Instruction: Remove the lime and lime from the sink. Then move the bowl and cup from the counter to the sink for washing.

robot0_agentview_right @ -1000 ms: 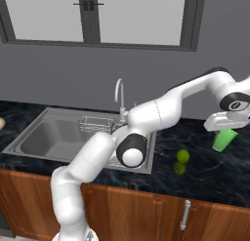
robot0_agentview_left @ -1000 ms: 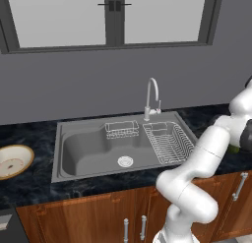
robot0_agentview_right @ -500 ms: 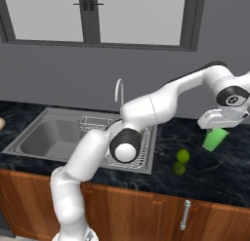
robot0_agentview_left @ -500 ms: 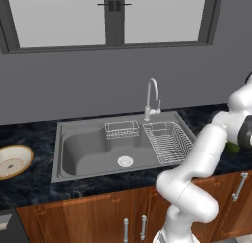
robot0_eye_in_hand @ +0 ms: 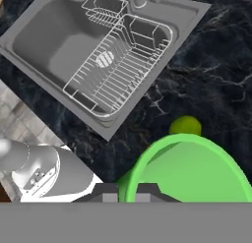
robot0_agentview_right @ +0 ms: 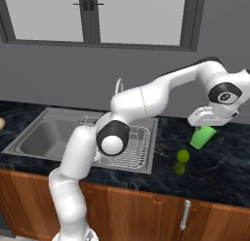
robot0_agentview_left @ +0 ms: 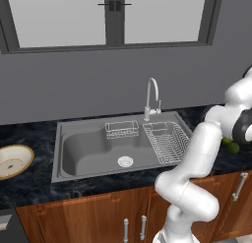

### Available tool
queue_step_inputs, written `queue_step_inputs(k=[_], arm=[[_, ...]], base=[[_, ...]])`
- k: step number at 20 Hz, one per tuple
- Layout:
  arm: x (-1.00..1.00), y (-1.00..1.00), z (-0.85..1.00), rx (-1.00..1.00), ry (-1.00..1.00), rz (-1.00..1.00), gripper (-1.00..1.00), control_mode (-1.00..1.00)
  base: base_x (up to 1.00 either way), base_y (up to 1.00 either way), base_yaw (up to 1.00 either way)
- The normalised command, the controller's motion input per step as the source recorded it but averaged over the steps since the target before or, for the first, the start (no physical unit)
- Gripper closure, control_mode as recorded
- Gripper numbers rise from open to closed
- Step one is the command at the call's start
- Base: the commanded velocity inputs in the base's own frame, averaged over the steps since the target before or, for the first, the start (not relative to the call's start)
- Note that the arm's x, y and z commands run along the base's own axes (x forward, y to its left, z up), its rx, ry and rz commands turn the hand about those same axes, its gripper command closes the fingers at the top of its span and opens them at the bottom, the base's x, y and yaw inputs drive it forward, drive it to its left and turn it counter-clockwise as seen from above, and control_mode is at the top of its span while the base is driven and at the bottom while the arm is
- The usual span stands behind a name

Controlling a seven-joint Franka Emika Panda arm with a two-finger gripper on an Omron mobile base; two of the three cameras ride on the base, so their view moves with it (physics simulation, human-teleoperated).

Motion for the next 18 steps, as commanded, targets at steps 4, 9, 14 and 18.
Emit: queue_step_inputs(k=[4,9,14,18], arm=[[-0.17,0.5,0.06,-0.04,-0.15,0.02,1.0,-1.0],[-0.15,0.48,0.02,-0.08,-0.17,0.02,1.0,-1.0],[-0.08,0.48,0.11,-0.09,-0.04,0.02,1.0,-1.0],[-0.03,0.45,0.15,-0.09,0.0,0.02,1.0,-1.0]], base=[[0.0,0.0,0.0],[0.0,0.0,0.0],[0.0,0.0,0.0],[0.0,0.0,0.0]])
